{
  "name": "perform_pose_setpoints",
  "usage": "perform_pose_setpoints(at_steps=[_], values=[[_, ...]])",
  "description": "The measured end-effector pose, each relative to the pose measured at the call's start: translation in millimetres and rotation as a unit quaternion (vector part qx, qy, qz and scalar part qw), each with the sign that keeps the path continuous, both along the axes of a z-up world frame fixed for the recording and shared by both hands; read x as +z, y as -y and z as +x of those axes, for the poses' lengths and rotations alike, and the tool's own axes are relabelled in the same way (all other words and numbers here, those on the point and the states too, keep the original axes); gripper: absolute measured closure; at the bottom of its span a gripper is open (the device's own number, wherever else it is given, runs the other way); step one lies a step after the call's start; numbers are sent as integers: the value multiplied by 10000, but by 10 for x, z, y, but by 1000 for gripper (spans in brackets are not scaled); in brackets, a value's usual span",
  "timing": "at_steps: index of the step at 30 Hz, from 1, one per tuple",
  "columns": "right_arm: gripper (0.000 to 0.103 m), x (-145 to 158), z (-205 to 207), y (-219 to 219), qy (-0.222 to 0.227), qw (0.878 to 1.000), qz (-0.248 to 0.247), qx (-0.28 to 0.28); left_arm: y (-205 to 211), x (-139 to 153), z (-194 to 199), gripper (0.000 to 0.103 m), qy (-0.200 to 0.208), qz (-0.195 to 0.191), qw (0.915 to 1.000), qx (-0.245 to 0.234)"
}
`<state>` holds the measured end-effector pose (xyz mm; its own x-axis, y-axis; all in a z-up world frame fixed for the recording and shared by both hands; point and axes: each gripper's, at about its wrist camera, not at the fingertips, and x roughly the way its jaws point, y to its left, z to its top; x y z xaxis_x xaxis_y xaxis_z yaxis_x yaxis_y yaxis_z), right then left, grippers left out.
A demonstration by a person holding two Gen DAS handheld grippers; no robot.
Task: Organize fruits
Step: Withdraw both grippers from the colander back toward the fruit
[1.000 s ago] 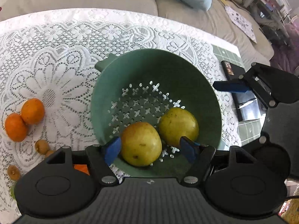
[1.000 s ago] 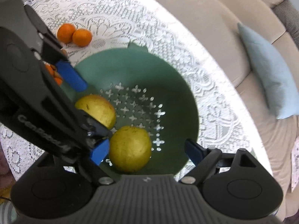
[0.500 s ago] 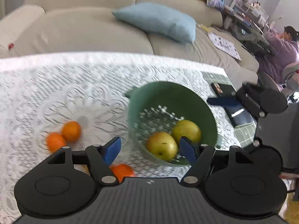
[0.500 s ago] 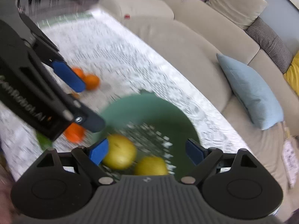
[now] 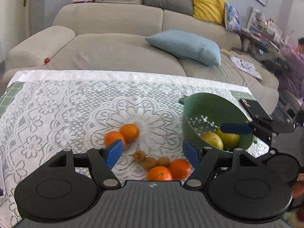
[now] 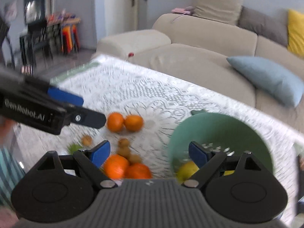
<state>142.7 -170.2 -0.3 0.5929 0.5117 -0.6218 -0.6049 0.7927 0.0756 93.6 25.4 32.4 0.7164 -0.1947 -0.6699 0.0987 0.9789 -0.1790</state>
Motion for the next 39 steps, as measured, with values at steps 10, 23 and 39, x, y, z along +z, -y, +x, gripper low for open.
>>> perform_pose_setpoints(at_steps=[10,23,39], values=[[25,-292,-234,-205,87,9987,327,-381,-439,-322,-129,21,71,-323,9990,285],[64,-677,-337,-73,-60,9957,61,-921,-326,-647,-218,31,246,-309,9991,-169],[65,-858,-170,-115,-391,9949,245,-892,-66,-752,-206,31,174,-265,9991,-291]])
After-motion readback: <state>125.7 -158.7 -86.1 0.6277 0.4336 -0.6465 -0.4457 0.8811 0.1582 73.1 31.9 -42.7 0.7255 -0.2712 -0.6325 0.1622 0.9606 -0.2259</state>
